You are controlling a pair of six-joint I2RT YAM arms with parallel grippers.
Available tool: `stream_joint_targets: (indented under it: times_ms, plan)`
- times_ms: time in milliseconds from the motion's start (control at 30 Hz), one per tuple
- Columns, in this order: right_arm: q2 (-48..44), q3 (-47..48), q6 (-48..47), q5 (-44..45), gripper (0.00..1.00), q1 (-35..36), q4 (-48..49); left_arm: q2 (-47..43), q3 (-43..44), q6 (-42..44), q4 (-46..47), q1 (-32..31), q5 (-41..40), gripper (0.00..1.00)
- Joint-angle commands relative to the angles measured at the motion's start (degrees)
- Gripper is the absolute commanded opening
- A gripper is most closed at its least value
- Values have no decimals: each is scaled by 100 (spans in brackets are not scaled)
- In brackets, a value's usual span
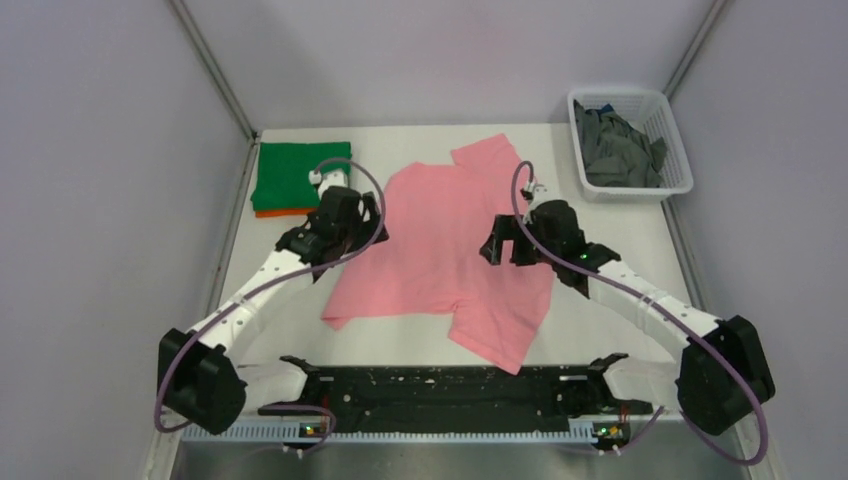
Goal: Fold and stack the t-shirts
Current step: Flatten out the tshirt
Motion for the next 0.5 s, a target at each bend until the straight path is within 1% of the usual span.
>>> stream_joint_targets:
  times_ms: [0,67,133,200,333,467]
  plan:
    - [148,-299,350,-417,99,541,281,-811,-1385,-1094,-440,-115,-82,99]
    - [389,-332,429,-440,99,764,324,-1333,-1782,-1241,-546,-119,-36,99]
    - [642,-338,423,-419,99,968,405,-1698,-2054,-1267,-628,-123,-97,99]
    - [904,-367,542,-327,99,1003,497,-1916,-2251,-1300,-708,-118,-61,99]
    - [1390,-380,825,120,99,979,421,-2033,-2474,-1409,-825,-122,97,99]
    - [1573,-512,1010,270,99,686,340,-2043,-2558,-1454,-864,-119,36,99]
